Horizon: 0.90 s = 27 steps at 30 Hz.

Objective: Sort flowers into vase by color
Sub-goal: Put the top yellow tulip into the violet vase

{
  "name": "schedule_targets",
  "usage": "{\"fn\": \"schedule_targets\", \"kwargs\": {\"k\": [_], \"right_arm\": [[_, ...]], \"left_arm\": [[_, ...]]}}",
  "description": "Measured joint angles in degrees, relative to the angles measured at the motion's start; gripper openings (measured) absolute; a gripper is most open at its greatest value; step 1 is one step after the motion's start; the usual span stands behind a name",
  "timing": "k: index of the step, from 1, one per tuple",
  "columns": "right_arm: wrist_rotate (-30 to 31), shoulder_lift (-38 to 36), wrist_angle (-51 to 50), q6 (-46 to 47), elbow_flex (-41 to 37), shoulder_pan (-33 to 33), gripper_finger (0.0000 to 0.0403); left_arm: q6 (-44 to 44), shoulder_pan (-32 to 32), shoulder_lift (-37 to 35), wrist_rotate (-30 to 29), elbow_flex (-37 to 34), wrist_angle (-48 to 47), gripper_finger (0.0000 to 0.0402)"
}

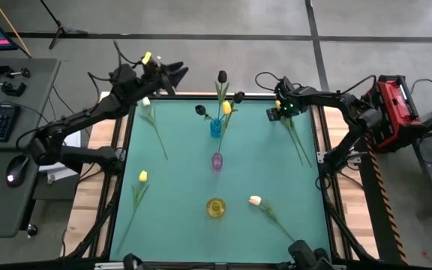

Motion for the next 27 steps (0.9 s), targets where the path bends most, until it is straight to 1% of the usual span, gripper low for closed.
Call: {"fn": "schedule_targets", "kwargs": {"k": [4, 9, 11, 14, 17, 21, 27], "right_arm": [[-3.22, 0.4, -0.41, 1.5, 0.0, 1.0, 0.0232], [-6.43, 0.37, -0.66, 4.27, 0.0, 4.99, 0.0175], [-8.84, 0.37, -0.45, 4.9, 0.0, 6.7, 0.0154], [-13.61, 0.37, 1.07, 6.09, 0.0, 8.7, 0.0133], [-16.96, -0.01, 2.88, 6.99, 0.0, 10.13, 0.0124], [-18.39, -2.39, 3.86, 5.66, 0.0, 10.69, 0.0123], [-18.58, -9.43, 3.59, -1.0, 0.0, 10.54, 0.0125]], "left_arm": [[0.19, 1.75, -1.08, 0.02, 0.0, -0.29, 0.0245], [2.73, 3.71, -2.31, 1.42, 0.0, -0.28, 0.0245], [3.28, 4.75, -2.62, 3.17, 0.0, -0.3, 0.0245], [4.01, 6.46, -3.07, 4.89, 0.0, -0.26, 0.0245], [4.35, 8.45, -3.09, 7.22, 0.0, -0.41, 0.0245], [4.39, 11.22, -3.09, 10.46, 0.02, -1.27, 0.0245], [4.39, 14.19, -3.09, 10.68, 0.04, -4.48, 0.0245]]}}
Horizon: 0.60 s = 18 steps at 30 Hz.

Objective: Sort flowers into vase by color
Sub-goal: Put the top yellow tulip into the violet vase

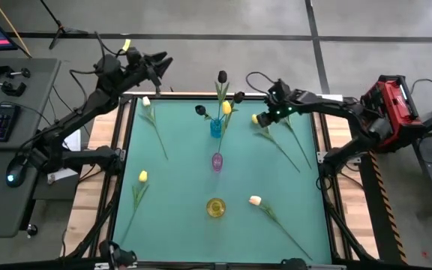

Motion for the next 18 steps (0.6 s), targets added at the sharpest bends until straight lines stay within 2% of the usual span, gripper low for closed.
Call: {"fn": "schedule_targets", "kwargs": {"k": [4, 9, 13, 18], "right_arm": [[1.35, -5.97, -2.92, -5.64, 0.04, 0.06, 0.0144], [4.53, -9.9, -12.88, -10.15, 0.07, 1.17, 0.0201], [5.4, -9.0, -17.57, -12.48, 0.02, 3.84, 0.0264], [14.41, -4.78, -13.72, -16.13, 0.0, 6.35, 0.0323]], "left_arm": [[0.0, 0.8, 0.04, 0.01, 0.0, -1.41, 0.0245], [0.0, 0.97, 0.04, 1.72, 0.0, -1.64, 0.0245], [-0.25, 0.97, 0.04, 2.57, 0.0, -1.64, 0.0245], [-1.09, 0.9, 0.04, 2.57, 0.0, -1.64, 0.0245]]}}
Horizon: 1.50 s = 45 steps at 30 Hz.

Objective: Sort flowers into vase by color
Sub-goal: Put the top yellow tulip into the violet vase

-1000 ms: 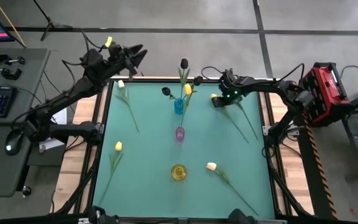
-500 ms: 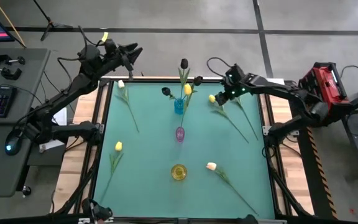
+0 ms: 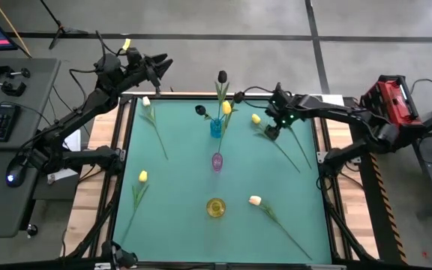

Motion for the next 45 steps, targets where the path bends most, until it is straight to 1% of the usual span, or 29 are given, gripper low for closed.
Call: {"fn": "schedule_targets", "kwargs": {"k": [2, 5, 14, 17, 19, 21, 23, 25, 27, 28, 29, 31, 35, 38, 40, 43, 45], "right_arm": [[0.19, 2.3, 1.56, -0.52, 0.0, 0.08, 0.0333], [0.2, 5.79, 2.12, -0.7, 0.0, 0.08, 0.0335], [0.58, 13.75, 2.66, -0.68, -0.04, 0.74, 0.0319], [2.04, 16.0, 3.24, 0.01, 0.2, 1.55, 0.0317], [3.03, 16.87, 3.33, 0.57, 0.22, 2.38, 0.0306], [3.82, 17.14, 3.31, 0.34, 0.22, 3.44, 0.0275], [4.47, 17.11, 3.38, 0.33, 0.22, 4.45, 0.0222], [4.78, 16.76, 3.37, 0.36, 0.17, 5.41, 0.0147], [4.64, 15.66, 3.34, 0.35, 0.05, 6.02, 0.0058], [4.51, 14.86, 3.16, 0.31, 0.04, 6.07, 0.003], [4.52, 14.06, 2.79, 0.2, -0.13, 6.03, 0.0019], [5.42, 11.42, 0.77, 0.93, -0.3, 5.87, 0.002], [5.27, 3.41, -2.89, 0.83, -0.22, 5.33, 0.0005], [0.94, -3.93, -1.44, 1.38, -0.22, 5.15, 0.0003], [-5.33, -8.29, 2.37, 2.21, -0.22, 5.19, 0.0003], [-16.38, -13.27, 13.18, 2.33, -0.19, 6.5, 0.0002], [-21.48, -15.09, 21.47, 2.32, -0.13, 8.01, 0.0001]], "left_arm": [[-0.91, 0.0, 0.0, 0.0, 0.0, 0.02, 0.0245], [-0.97, 0.0, 0.0, 0.0, 0.0, 0.22, 0.0245], [-3.96, 0.0, 0.0, 0.0, 0.0, 0.83, 0.0245], [-3.99, 0.0, 0.0, 0.0, 0.0, 0.82, 0.0245], [-3.96, 0.0, 0.0, 0.0, 0.0, 0.85, 0.0245], [-3.99, 0.0, 0.0, 0.0, 0.0, 1.0, 0.0245], [-3.99, 0.0, 0.0, -0.01, 0.0, 1.58, 0.0245], [-4.08, 0.0, 0.0, 0.0, 0.0, 2.7, 0.0245], [-5.23, 0.0, 0.0, 0.0, 0.0, 4.77, 0.0245], [-5.91, 0.0, 0.0, 0.0, 0.0, 6.24, 0.0245], [-6.82, 0.0, 0.0, 0.0, 0.0, 7.95, 0.0245], [-8.55, 0.0, 0.0, 0.02, 0.0, 11.73, 0.0245], [-11.81, 0.0, 0.0, 0.97, 0.0, 19.19, 0.0245], [-13.16, 0.0, -0.02, 2.34, 0.0, 22.42, 0.0245], [-14.37, 0.0, -0.02, 3.39, 0.0, 23.16, 0.0245], [-15.98, -0.01, 0.0, 3.52, 0.0, 23.08, 0.0245], [-16.45, -0.03, 0.0, 3.52, 0.0, 23.1, 0.0245]]}}
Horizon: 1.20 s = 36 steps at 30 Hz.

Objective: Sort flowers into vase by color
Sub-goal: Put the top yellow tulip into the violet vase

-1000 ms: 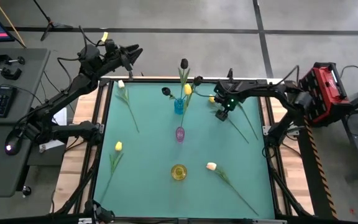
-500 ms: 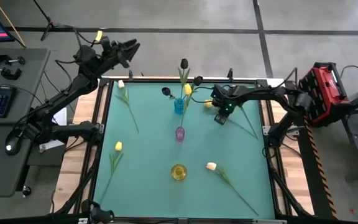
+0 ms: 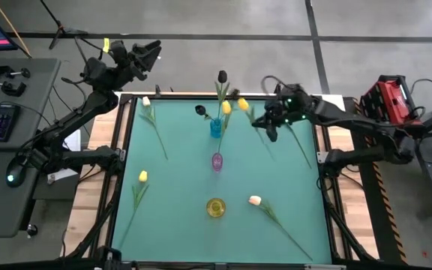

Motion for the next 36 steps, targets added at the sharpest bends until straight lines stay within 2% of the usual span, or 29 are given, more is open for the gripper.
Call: {"fn": "schedule_targets", "kwargs": {"k": [6, 11, 14, 16, 21, 26, 31, 36], "right_arm": [[-8.53, -0.69, 16.05, 2.79, 0.02, 5.73, 0.0001], [-11.25, -0.73, 25.44, 4.93, 0.02, 11.41, 0.0], [-10.83, -0.15, 31.35, 4.03, 0.04, 14.68, 0.0], [-7.88, 0.99, 35.16, 3.62, 0.04, 16.67, 0.0], [4.16, 6.43, 45.7, 3.53, 0.06, 21.64, 0.0], [15.68, 13.18, 54.07, 2.51, 0.06, 25.68, 0.0], [26.65, 17.02, 56.46, 1.16, 0.06, 27.82, 0.0], [33.19, 17.28, 55.6, -0.63, 0.06, 28.41, 0.0]], "left_arm": [[-3.22, -1.64, 0.0, -0.02, 0.0, 0.0, 0.0245], [-5.63, -4.52, 0.0, -0.06, 0.0, -0.02, 0.0245], [-6.0, -6.89, 0.0, -0.05, 0.0, -0.05, 0.0245], [-5.96, -8.52, 0.0, -0.06, 0.0, -0.07, 0.0245], [-5.44, -12.42, 0.0, 0.71, 0.0, -0.07, 0.0245], [-6.52, -15.37, 0.0, 8.68, 0.0, -0.07, 0.0245], [-8.3, -18.69, -0.56, 19.49, 0.0, -0.37, 0.0245], [-6.77, -24.56, -1.88, 20.28, 0.0, -0.62, 0.0245]]}}
